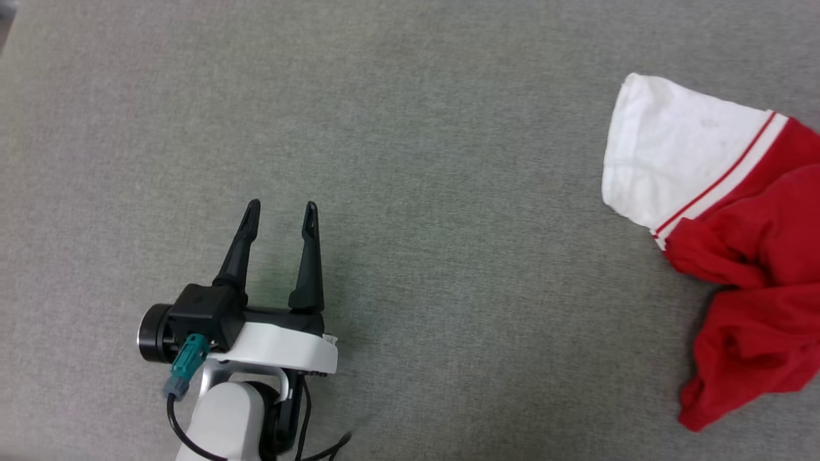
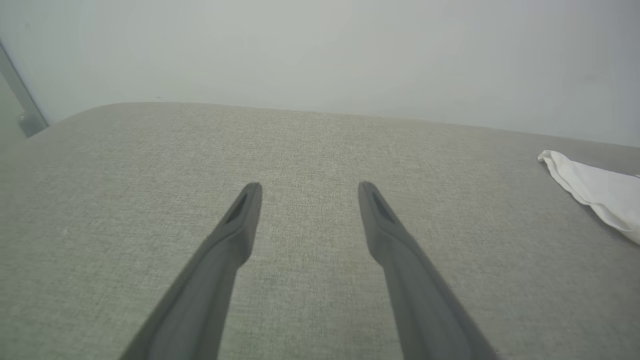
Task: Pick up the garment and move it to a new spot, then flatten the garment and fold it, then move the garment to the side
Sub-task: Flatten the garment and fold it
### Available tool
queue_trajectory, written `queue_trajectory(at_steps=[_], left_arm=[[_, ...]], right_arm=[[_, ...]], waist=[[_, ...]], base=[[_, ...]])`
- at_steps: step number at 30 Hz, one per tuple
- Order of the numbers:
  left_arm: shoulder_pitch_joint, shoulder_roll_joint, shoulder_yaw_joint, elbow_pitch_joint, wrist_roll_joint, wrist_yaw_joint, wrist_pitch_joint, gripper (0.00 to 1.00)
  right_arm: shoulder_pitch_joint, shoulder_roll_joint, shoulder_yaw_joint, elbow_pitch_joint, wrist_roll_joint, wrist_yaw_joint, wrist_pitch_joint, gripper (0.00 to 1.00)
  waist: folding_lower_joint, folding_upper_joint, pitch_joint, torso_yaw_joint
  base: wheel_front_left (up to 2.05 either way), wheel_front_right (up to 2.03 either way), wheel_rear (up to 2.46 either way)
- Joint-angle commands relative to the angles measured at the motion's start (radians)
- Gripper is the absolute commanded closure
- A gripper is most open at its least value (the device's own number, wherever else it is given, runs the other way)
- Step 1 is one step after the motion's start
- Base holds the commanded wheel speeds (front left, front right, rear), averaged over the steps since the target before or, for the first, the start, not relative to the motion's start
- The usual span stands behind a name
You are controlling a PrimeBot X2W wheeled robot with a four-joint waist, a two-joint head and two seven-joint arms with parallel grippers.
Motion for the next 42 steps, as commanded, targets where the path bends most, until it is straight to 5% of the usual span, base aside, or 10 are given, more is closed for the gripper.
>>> queue_trajectory(at_steps=[1, 12, 13, 14, 15, 24, 30, 35, 42], left_arm=[[-0.016, -0.001, -0.002, -0.004, -0.004, 0.005, -0.003, 0.00], [-0.012, -0.001, -0.018, -0.007, -0.025, 0.031, -0.003, 0.00], [-0.007, -0.001, -0.016, -0.004, -0.024, 0.033, -0.003, 0.00], [-0.004, -0.001, -0.013, -0.002, -0.024, 0.034, -0.003, 0.00], [-0.001, -0.001, -0.011, -0.001, -0.024, 0.036, -0.003, 0.00], [0.042, -0.001, 0.017, -0.007, -0.006, 0.033, -0.003, 0.00], [0.067, -0.001, 0.024, -0.024, 0.009, 0.033, -0.003, 0.00], [0.077, -0.001, 0.023, -0.030, 0.012, 0.033, -0.003, 0.00], [0.071, -0.001, 0.020, -0.035, 0.010, 0.031, -0.003, 0.00]], right_arm=[[-0.044, 0.021, 0.028, 0.020, -0.019, -0.001, -0.007, 1.00], [-0.217, 0.158, 0.287, 0.332, -0.064, -0.001, -0.104, 1.00], [-0.220, 0.162, 0.301, 0.350, -0.055, -0.001, -0.119, 0.93], [-0.225, 0.163, 0.309, 0.364, -0.044, -0.001, -0.138, 0.67], [-0.233, 0.161, 0.312, 0.376, -0.033, -0.001, -0.161, 0.00], [-0.252, 0.106, 0.363, 0.306, 0.047, -0.001, -0.350, 0.00], [-0.302, 0.098, 0.386, 0.164, 0.069, -0.001, -0.357, 0.00], [-0.351, 0.128, 0.454, 0.060, 0.130, -0.001, -0.226, 0.00], [-0.398, 0.158, 0.602, 0.012, 0.269, -0.001, 0.130, 0.00]], waist=[[-0.0001, 0.0000, 0.026, 0.028], [-0.0001, 0.0000, 0.041, 0.075], [-0.0001, 0.0000, 0.035, 0.073], [-0.0001, 0.0000, 0.029, 0.070], [-0.0001, 0.0000, 0.022, 0.067], [-0.0001, 0.0000, -0.076, 0.015], [-0.0001, 0.0000, -0.117, -0.001], [-0.0001, 0.0000, -0.131, 0.002], [-0.0001, 0.0000, -0.125, 0.023]], base=[[0.00, 0.00, 0.00], [0.00, 0.00, 0.00], [0.00, 0.00, 0.00], [0.00, 0.00, 0.00], [0.00, 0.00, 0.00], [0.00, 0.00, 0.00], [0.00, 0.00, 0.00], [0.00, 0.00, 0.00], [0.00, 0.00, 0.00]])
